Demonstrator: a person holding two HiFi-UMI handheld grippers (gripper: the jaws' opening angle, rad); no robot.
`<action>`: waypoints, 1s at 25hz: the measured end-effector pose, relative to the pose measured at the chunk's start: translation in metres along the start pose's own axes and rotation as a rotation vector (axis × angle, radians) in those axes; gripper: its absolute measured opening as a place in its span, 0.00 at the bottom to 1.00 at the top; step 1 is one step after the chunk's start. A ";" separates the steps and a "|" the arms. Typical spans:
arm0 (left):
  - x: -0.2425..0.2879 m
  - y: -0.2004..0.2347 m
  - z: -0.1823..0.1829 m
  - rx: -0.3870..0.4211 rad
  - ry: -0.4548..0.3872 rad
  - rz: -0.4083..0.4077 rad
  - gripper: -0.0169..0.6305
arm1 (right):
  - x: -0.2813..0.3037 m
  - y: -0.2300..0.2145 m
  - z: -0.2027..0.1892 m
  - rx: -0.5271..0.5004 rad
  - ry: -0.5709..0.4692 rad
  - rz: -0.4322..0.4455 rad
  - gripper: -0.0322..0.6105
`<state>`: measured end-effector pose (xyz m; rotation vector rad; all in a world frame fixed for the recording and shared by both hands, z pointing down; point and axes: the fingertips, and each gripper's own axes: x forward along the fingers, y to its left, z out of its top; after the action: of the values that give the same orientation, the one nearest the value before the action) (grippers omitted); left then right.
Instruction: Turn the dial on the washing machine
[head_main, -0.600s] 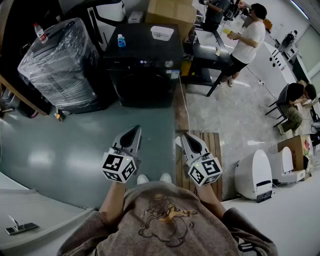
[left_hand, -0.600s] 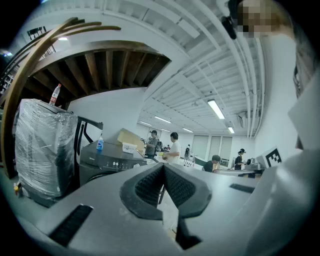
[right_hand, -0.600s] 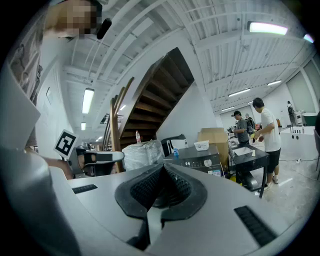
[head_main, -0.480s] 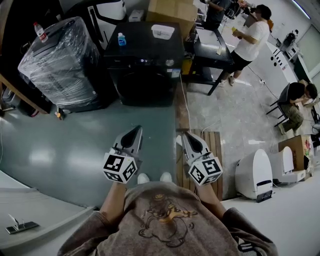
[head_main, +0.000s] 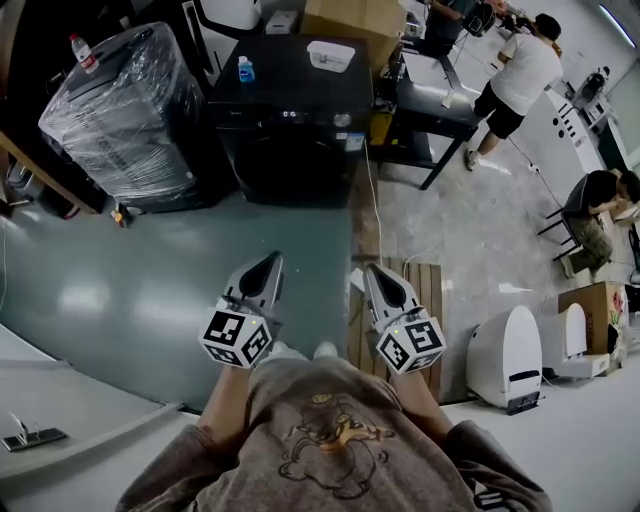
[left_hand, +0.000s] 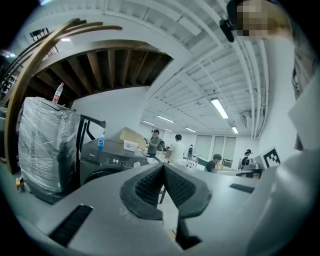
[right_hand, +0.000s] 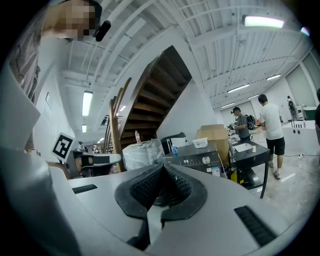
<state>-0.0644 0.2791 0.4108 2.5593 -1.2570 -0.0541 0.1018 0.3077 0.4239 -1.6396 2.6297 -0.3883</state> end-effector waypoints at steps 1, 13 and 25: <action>0.002 -0.001 -0.002 -0.001 -0.003 0.006 0.01 | -0.002 -0.004 -0.001 -0.002 0.001 0.003 0.05; 0.043 0.023 0.003 -0.012 -0.023 0.025 0.01 | 0.042 -0.034 -0.006 -0.009 0.028 0.010 0.05; 0.144 0.123 0.035 -0.006 0.011 -0.045 0.01 | 0.174 -0.067 0.010 -0.003 0.031 -0.053 0.05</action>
<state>-0.0751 0.0870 0.4244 2.5797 -1.1933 -0.0529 0.0843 0.1234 0.4492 -1.7212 2.6141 -0.4151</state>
